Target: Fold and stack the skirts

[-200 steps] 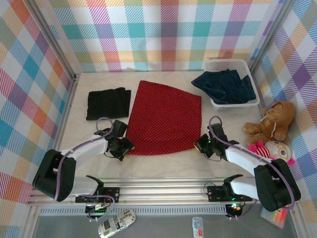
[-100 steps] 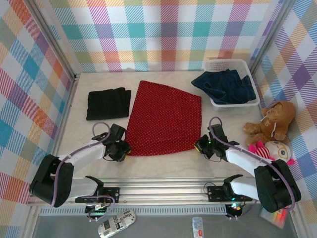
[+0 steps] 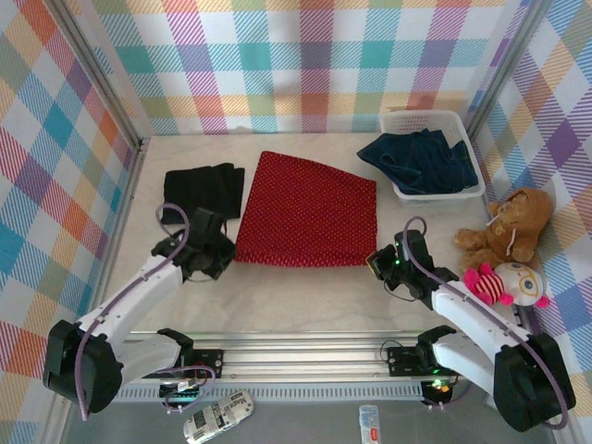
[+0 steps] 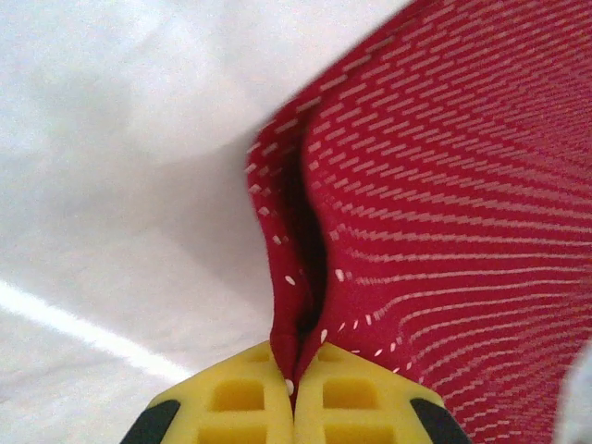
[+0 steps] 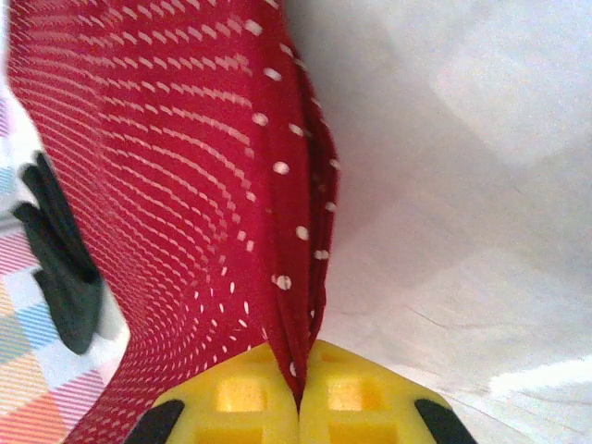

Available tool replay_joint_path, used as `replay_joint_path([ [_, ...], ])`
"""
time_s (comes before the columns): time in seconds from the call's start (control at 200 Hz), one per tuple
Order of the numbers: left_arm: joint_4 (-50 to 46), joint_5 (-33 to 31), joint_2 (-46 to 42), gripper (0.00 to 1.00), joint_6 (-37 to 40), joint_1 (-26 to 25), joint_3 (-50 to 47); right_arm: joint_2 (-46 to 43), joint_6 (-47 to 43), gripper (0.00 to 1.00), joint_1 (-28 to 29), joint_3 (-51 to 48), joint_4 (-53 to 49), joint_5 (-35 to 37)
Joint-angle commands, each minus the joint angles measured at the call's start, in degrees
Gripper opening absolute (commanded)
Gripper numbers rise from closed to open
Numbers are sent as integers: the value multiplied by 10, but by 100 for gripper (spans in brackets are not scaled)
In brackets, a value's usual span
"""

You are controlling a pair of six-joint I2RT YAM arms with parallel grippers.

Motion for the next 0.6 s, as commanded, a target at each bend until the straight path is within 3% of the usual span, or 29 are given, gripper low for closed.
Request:
replay_joint_path([
  [0.0, -17, -90, 41, 0, 106, 11, 104, 4, 3, 0, -9, 55, 7, 96],
  [0.24, 62, -126, 239, 0, 244, 30, 330, 170, -16, 0, -31, 188, 71, 148],
  [0.42, 61, -109, 384, 0, 279, 49, 478, 304, -35, 0, -40, 323, 9, 160],
  [0.595, 47, -84, 489, 0, 285, 68, 586, 379, -45, 0, -52, 374, 36, 163],
])
